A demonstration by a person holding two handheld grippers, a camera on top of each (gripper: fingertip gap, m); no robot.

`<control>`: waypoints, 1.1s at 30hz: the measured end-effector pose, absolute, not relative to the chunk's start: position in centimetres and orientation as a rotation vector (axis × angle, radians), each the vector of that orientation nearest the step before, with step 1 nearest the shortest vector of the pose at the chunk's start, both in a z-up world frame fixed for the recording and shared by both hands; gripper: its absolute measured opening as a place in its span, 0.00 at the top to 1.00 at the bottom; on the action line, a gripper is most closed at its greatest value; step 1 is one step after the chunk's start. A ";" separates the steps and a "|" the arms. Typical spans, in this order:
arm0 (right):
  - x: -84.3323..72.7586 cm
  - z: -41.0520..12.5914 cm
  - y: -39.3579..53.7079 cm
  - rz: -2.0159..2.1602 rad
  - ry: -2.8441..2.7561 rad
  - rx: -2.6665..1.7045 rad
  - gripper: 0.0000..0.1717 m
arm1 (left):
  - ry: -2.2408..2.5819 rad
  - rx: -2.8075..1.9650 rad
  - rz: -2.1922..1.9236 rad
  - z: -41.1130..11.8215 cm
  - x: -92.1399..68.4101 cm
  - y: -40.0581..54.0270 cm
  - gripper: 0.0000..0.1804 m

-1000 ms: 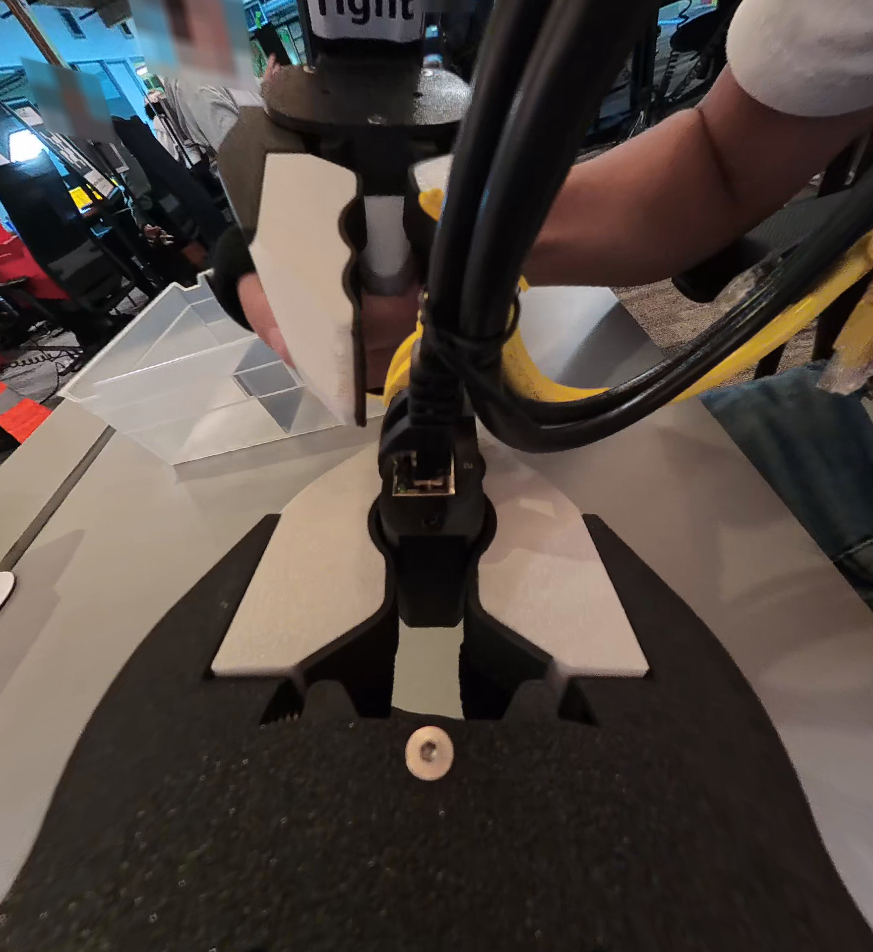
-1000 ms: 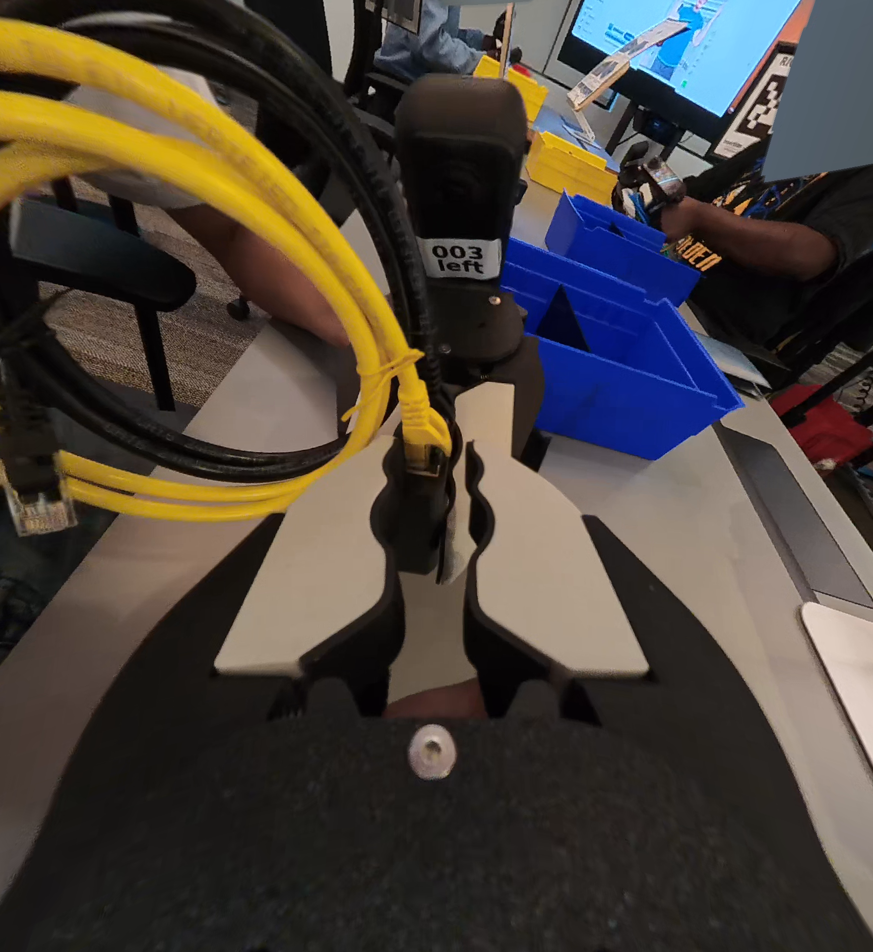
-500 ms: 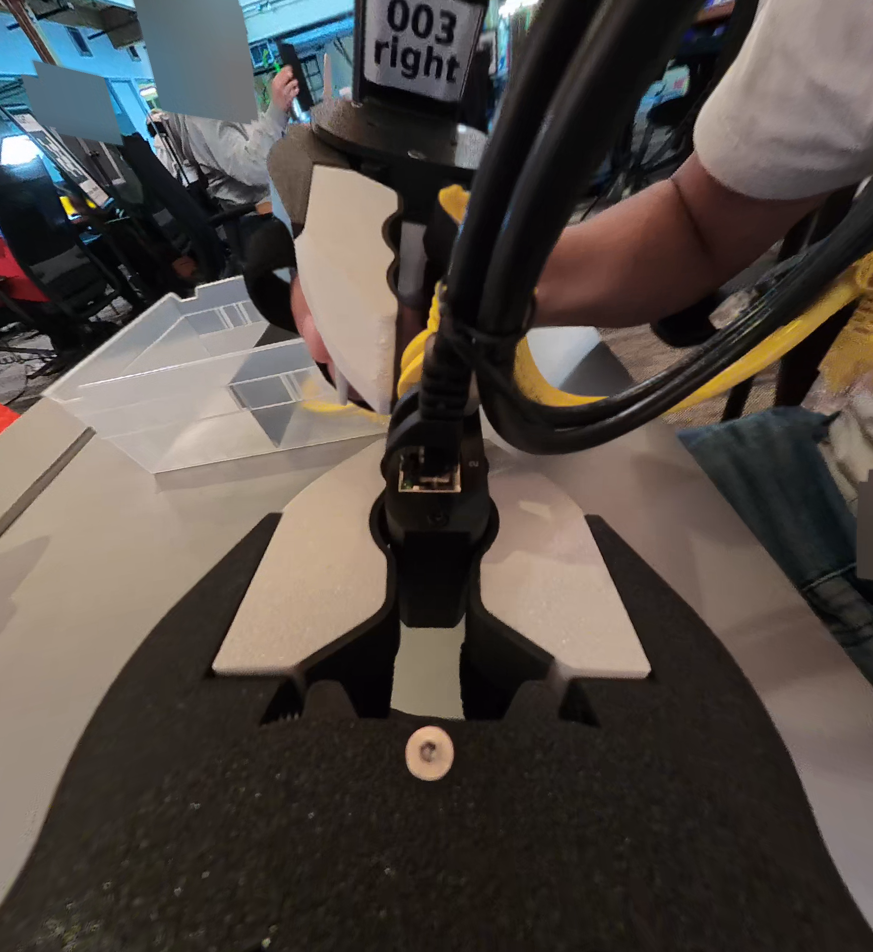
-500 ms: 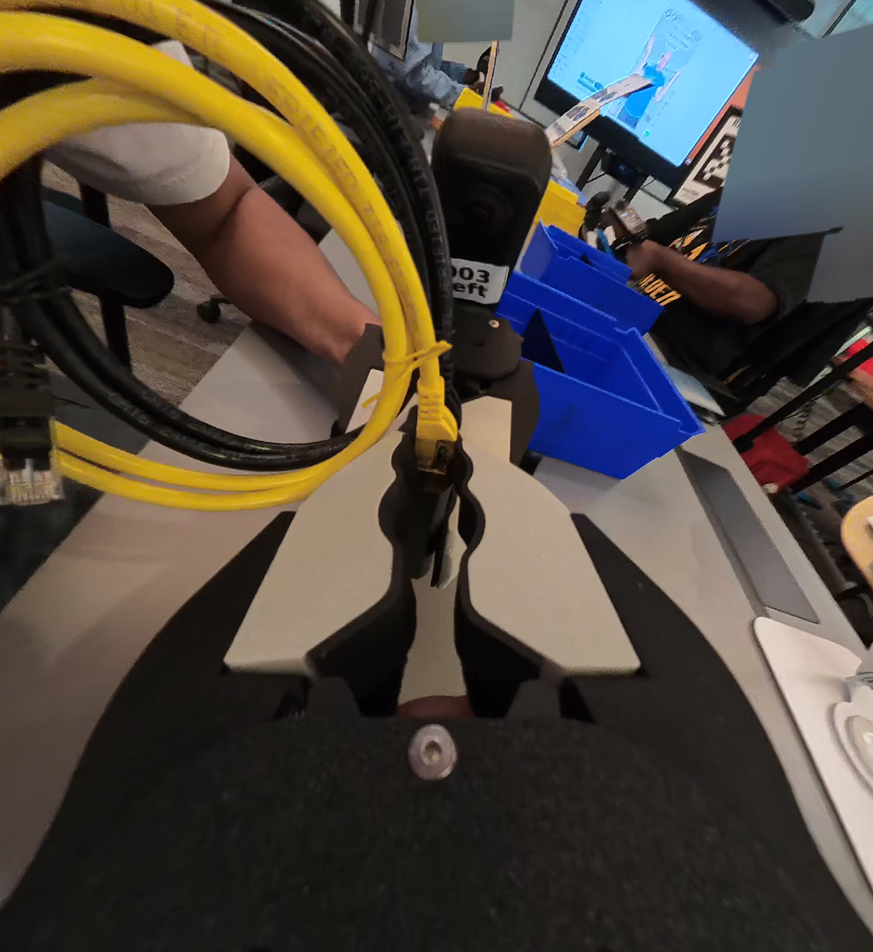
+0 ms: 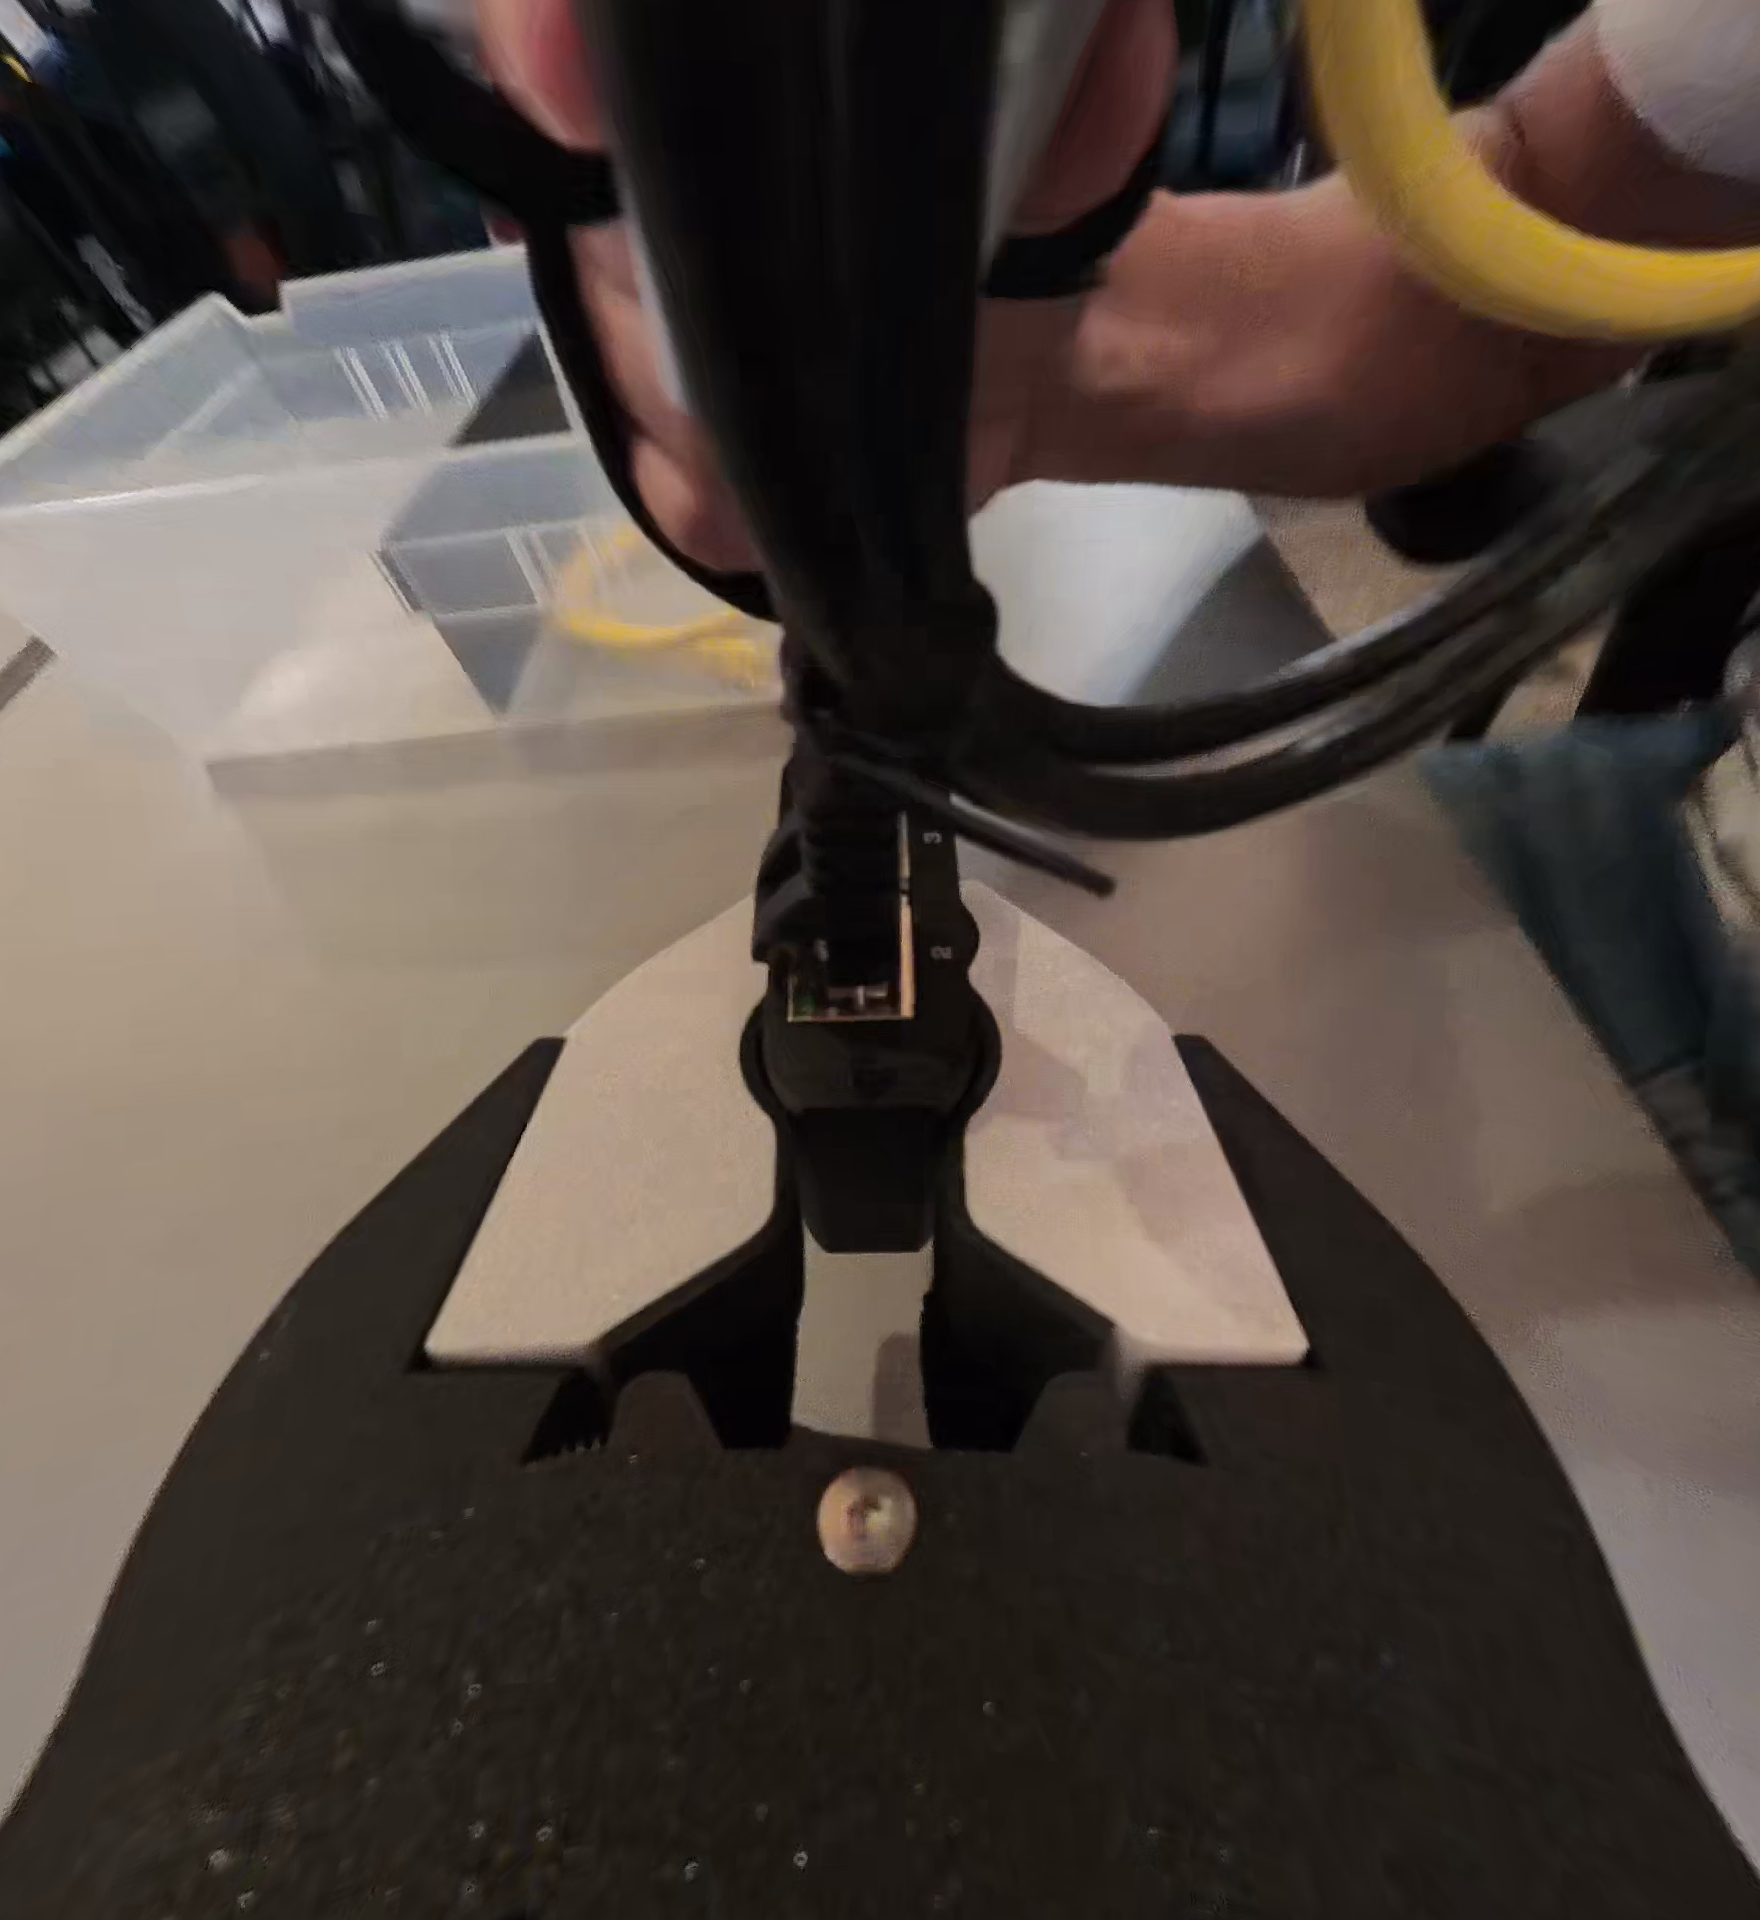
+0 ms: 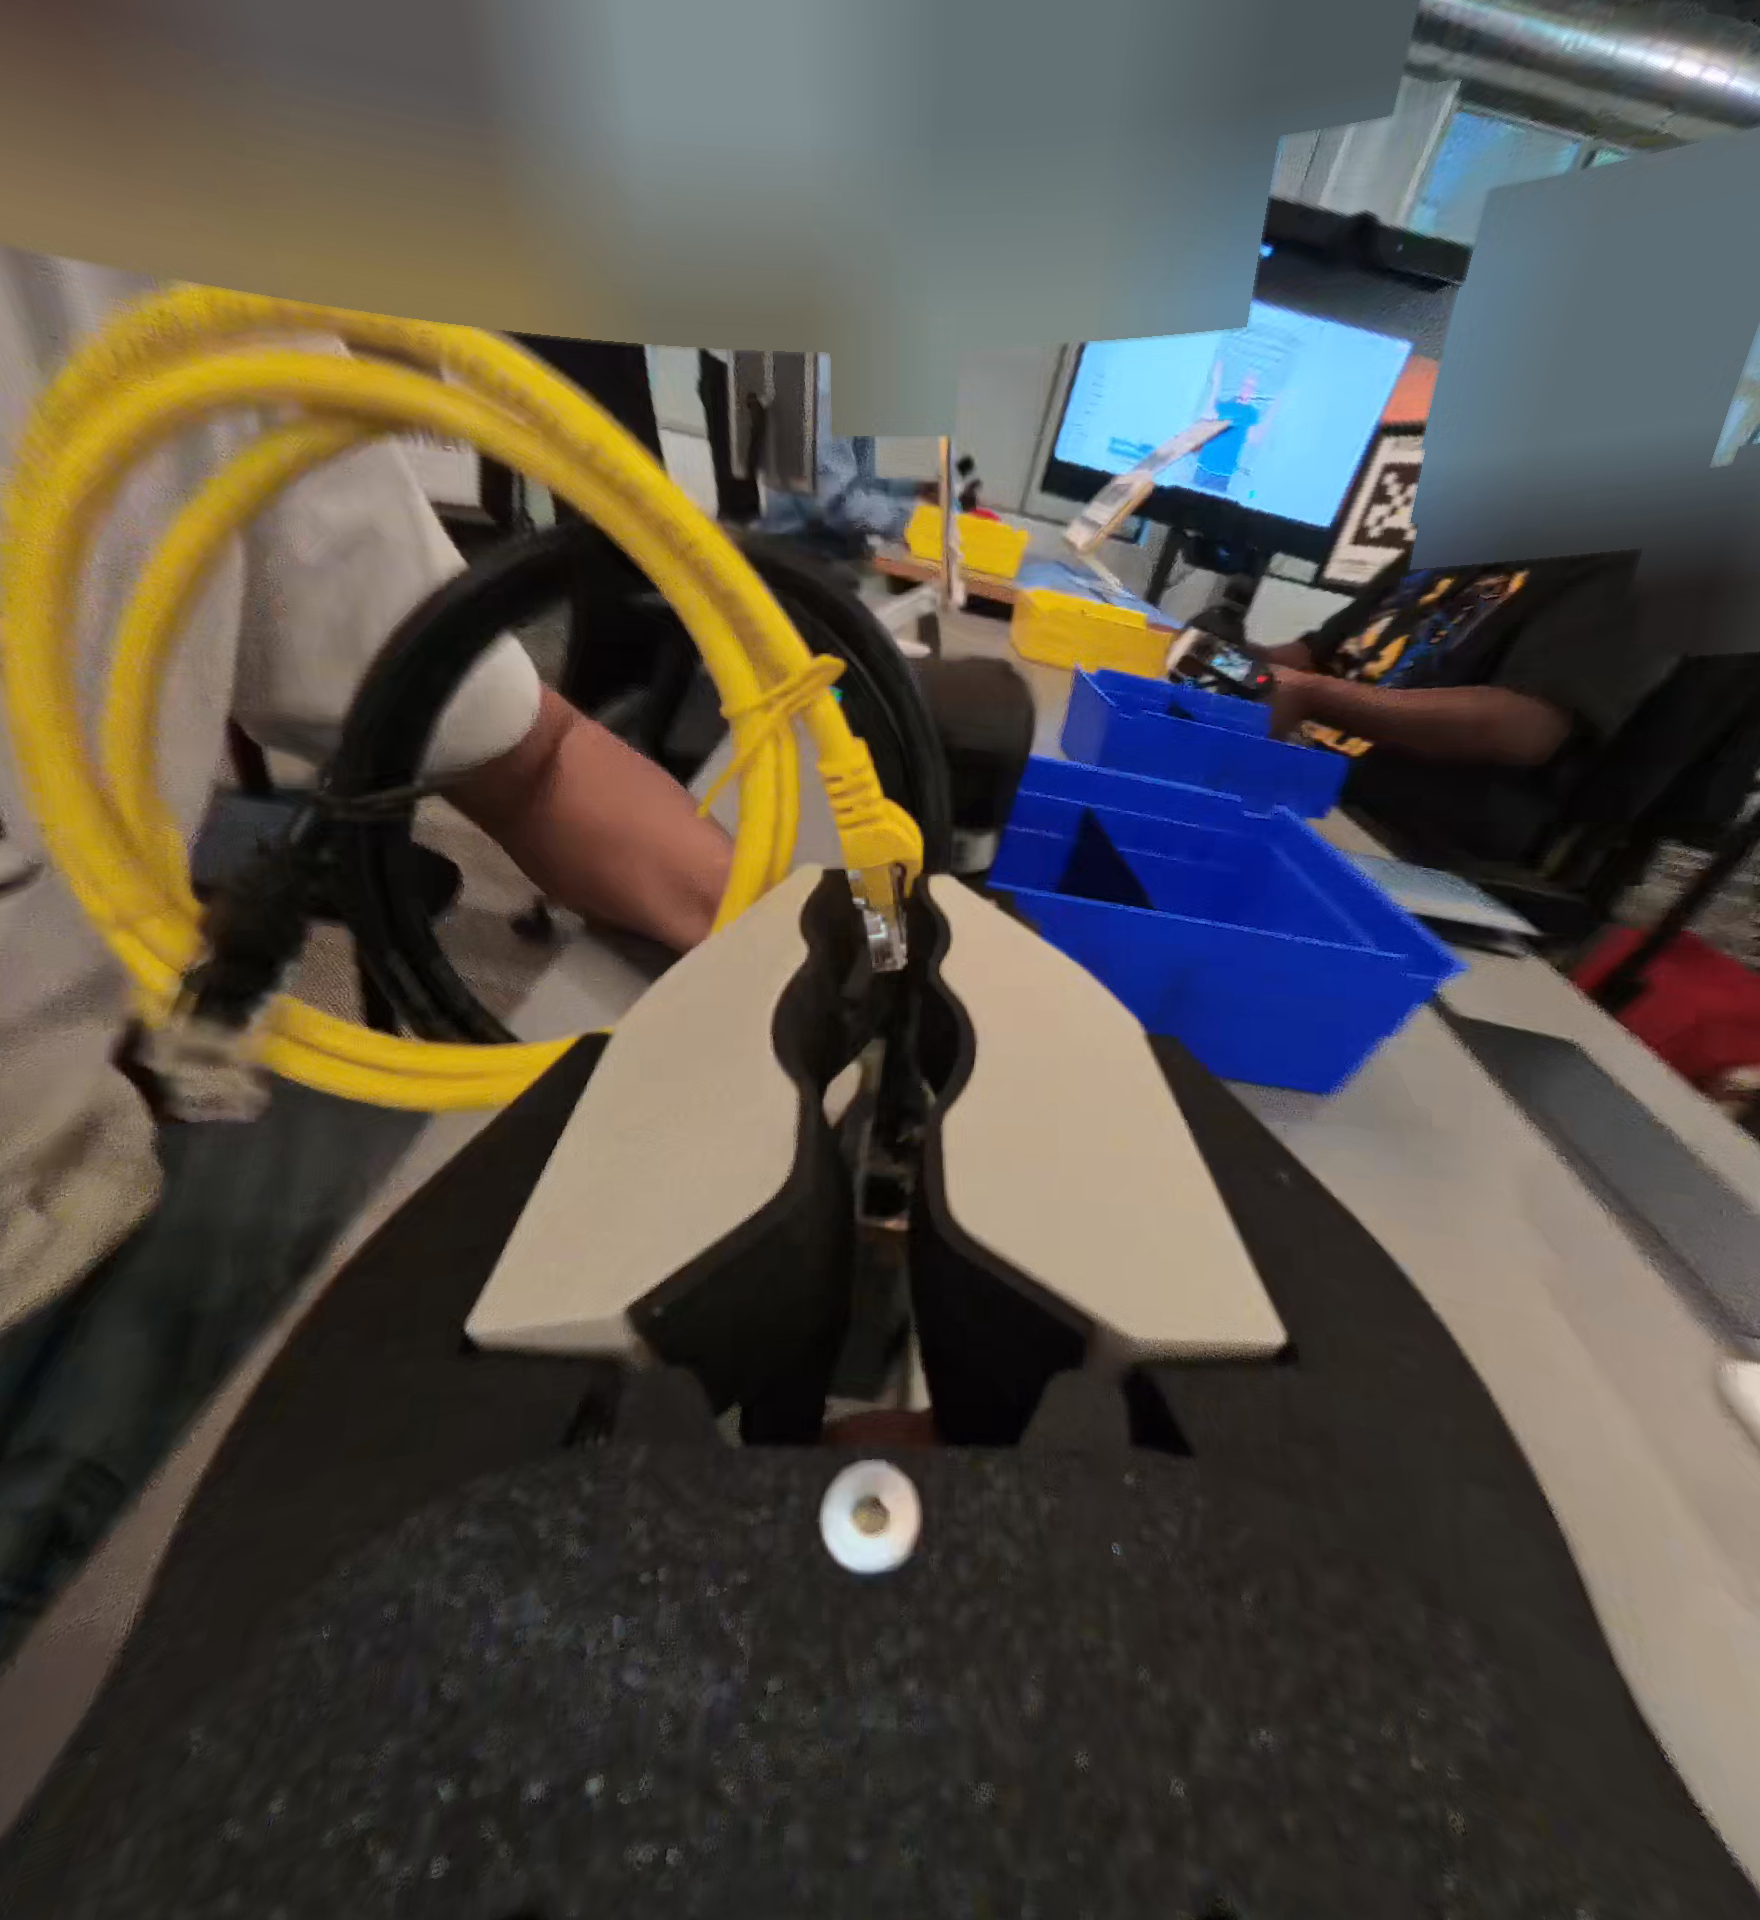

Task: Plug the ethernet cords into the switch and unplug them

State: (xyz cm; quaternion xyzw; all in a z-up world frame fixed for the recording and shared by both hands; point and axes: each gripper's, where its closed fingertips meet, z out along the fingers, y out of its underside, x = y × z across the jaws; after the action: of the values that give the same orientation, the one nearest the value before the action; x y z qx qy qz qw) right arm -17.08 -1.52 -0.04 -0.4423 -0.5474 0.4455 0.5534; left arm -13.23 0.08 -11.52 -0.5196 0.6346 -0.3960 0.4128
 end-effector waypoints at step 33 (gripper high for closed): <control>-8.9 1.9 0.2 0.600 -1.108 -1.388 0.94 | 1.232 -1.412 -1.124 -8.0 -13.5 3.3 0.86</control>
State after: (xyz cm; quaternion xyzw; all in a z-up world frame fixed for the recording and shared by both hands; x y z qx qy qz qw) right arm -8.88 0.23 1.86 -0.5967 -0.4762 0.2582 0.5921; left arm -13.54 3.33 -7.99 -0.5737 0.5007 -0.4566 0.4601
